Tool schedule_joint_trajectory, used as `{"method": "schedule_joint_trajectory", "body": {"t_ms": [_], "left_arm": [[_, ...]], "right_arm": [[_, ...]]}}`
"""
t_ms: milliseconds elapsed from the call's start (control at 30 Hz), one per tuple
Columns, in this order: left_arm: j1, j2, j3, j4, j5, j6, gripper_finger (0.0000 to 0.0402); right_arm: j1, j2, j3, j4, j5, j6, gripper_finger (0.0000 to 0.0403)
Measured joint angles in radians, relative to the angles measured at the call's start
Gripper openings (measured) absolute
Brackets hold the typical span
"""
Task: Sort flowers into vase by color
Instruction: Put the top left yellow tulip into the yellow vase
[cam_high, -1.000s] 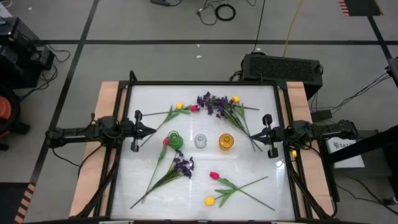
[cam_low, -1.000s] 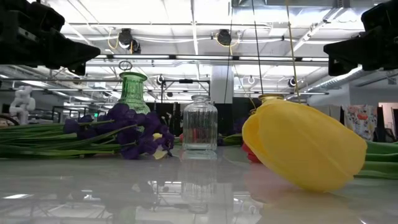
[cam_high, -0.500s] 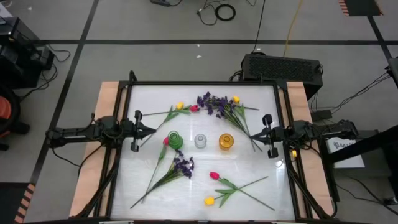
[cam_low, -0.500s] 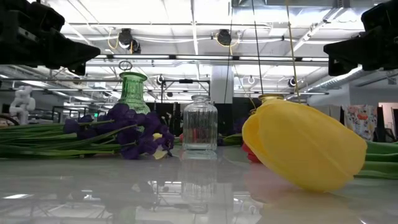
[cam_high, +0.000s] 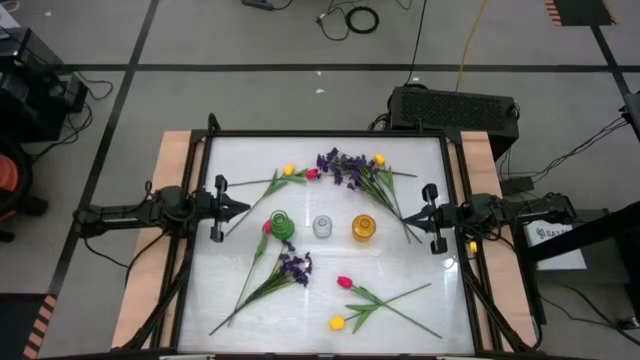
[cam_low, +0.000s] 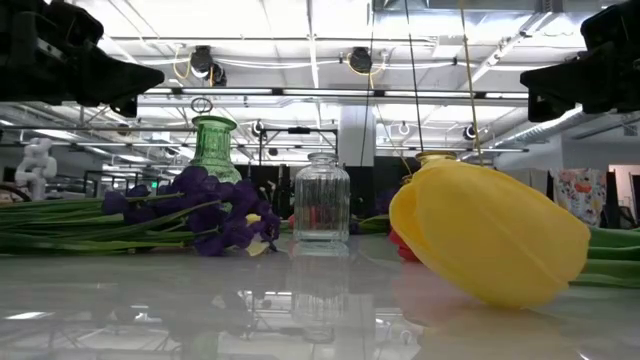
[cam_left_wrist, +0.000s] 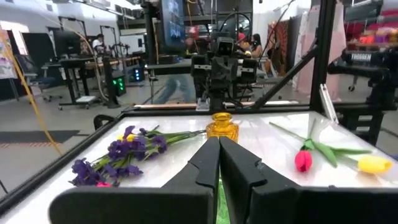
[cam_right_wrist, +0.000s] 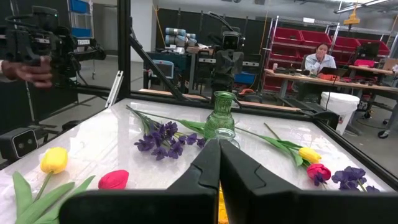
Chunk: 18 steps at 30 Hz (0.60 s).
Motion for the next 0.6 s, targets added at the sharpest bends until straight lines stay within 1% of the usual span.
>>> {"method": "schedule_joint_trajectory", "body": {"t_ms": [100,167,367,500,600], "left_arm": [[0.000,0.000,0.000,-0.005,-0.018,-0.131,0.0018],[0.000,0.000,0.000,-0.016,-0.017,-0.180,0.0018],[0.000,0.000,0.000,-0.030,-0.004,-0.190,0.0018],[0.000,0.002,0.003,0.025,-0.018,-0.167,0.0018],[-0.004,0.009,0.022,0.009,-0.019,-0.178,0.0016]], "right_arm": [[0.000,0.000,0.000,0.000,0.000,0.000,0.0000],[0.000,0.000,0.000,0.000,0.000,0.000,0.0000],[0.000,0.000,0.000,0.000,0.000,0.000,0.0000],[0.000,0.000,0.000,0.000,0.000,-0.001,0.0000],[0.000,0.000,0.000,0.002,0.002,-0.068,0.0000]]}}
